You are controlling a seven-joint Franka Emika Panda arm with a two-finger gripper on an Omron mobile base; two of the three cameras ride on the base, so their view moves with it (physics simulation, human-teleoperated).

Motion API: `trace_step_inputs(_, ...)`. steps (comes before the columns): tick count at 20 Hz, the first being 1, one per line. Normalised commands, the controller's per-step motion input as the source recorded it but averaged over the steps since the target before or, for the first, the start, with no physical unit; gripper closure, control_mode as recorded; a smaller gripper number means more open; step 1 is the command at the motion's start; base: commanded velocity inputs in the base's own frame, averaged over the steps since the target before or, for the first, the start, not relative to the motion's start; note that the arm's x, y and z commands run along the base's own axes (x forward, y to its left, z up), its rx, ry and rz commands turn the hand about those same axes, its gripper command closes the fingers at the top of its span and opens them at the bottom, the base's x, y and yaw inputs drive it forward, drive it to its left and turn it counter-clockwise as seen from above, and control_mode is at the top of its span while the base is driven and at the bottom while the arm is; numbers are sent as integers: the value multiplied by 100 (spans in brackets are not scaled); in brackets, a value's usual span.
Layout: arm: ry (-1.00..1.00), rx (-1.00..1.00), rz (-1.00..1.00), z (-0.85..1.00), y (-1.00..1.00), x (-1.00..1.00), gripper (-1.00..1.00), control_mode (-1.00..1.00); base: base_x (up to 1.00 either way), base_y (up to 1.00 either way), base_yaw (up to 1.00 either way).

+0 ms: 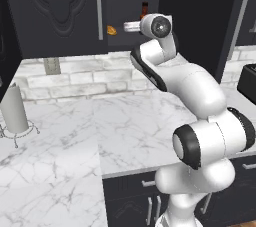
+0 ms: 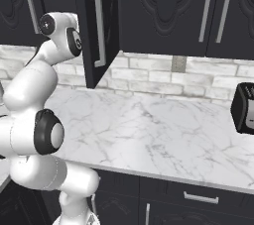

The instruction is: The dining table condiment station is running low on condiment bottle. Refill the condiment station by opening the cabinet and taking the condiment bottle from the cabinet and placing it on the dining table.

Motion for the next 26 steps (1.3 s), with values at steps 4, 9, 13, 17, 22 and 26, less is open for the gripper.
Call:
trace_step_inputs(4,1,0,-3,1,0,35,-100,-100,0,0,0)
trace_step_inputs(9,4,0,-7,0,0,35,-100,-100,0,0,0)
trace_step_inputs(13,6,0,-8,0,0,34,-100,-100,0,0,0)
trace_step_inputs(17,6,0,-6,0,0,31,-100,-100,0,0,0)
trace_step_inputs(22,4,0,-1,0,-1,19,-100,-100,0,0,0)
trace_step_inputs(26,0,0,0,0,-5,14,-100,-100,0,0,0)
